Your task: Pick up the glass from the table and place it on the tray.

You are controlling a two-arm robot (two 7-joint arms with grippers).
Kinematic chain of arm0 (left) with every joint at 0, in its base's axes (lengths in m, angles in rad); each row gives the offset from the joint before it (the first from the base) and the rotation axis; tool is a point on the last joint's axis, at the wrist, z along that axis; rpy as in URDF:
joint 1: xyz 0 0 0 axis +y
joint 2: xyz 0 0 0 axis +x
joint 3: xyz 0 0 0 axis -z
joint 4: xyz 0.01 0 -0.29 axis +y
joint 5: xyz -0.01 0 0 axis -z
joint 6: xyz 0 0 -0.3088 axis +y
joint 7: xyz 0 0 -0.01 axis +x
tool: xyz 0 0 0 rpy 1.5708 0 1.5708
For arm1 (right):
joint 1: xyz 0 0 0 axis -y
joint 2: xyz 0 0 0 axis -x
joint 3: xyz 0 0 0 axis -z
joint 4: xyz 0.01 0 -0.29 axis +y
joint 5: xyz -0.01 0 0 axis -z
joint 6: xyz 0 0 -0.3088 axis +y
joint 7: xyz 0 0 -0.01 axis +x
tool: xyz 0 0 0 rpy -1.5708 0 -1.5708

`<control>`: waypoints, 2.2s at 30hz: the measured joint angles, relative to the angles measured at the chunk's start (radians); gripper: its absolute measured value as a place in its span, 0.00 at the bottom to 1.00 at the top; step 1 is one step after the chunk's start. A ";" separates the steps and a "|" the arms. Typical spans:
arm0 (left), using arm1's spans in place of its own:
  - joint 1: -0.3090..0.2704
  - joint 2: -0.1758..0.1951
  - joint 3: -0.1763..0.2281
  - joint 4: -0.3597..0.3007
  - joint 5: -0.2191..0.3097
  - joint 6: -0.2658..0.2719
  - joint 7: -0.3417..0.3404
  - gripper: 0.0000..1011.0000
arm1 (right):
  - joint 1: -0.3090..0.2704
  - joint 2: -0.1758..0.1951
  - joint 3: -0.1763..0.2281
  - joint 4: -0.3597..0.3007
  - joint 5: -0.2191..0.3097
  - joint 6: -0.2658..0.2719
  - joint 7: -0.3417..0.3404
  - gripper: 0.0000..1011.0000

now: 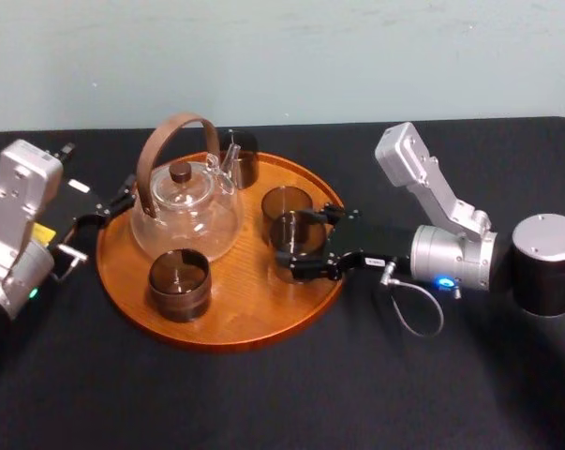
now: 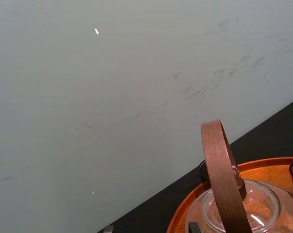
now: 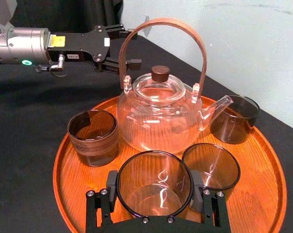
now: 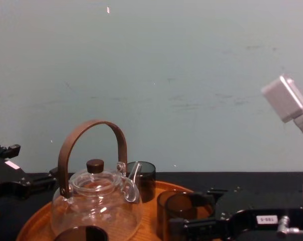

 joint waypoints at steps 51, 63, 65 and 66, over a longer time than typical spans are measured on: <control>0.000 0.000 0.000 0.000 0.000 0.000 0.000 0.99 | 0.076 -0.109 -0.056 0.210 0.021 -0.074 0.061 0.90; 0.000 0.000 0.000 0.000 0.000 0.000 0.000 0.99 | 0.082 -0.118 -0.056 0.236 0.016 -0.074 0.061 0.90; 0.000 0.000 0.000 0.000 0.000 0.000 0.000 0.99 | 0.083 -0.120 -0.056 0.238 0.014 -0.074 0.060 0.90; 0.000 0.000 0.000 0.000 0.000 0.000 0.000 0.99 | 0.083 -0.120 -0.056 0.239 0.013 -0.074 0.060 0.90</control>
